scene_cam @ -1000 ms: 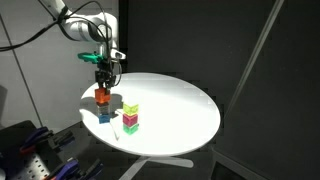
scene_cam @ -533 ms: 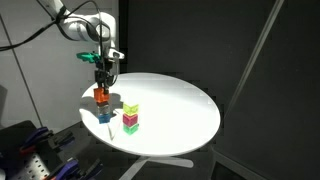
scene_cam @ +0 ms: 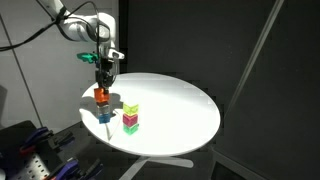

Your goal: Put the orange block on top of the grey block

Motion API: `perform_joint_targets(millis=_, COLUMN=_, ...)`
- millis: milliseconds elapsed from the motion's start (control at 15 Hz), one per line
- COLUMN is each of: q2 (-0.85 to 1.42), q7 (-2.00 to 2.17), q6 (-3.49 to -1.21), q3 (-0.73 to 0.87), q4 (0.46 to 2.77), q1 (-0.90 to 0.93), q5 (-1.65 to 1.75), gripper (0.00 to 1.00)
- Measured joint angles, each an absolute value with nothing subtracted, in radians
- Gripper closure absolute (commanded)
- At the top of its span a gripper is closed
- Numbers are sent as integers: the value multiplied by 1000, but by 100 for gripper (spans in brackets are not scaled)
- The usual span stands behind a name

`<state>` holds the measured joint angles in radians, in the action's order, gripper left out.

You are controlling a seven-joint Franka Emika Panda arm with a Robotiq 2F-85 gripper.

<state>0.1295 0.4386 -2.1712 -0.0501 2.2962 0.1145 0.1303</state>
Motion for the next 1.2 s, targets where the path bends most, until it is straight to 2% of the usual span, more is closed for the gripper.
perform_joint_targets(millis=1200, q2=206, q7=451, q6=-2176, q3=-50, q4=2242, q1=115, q5=130, gripper=70)
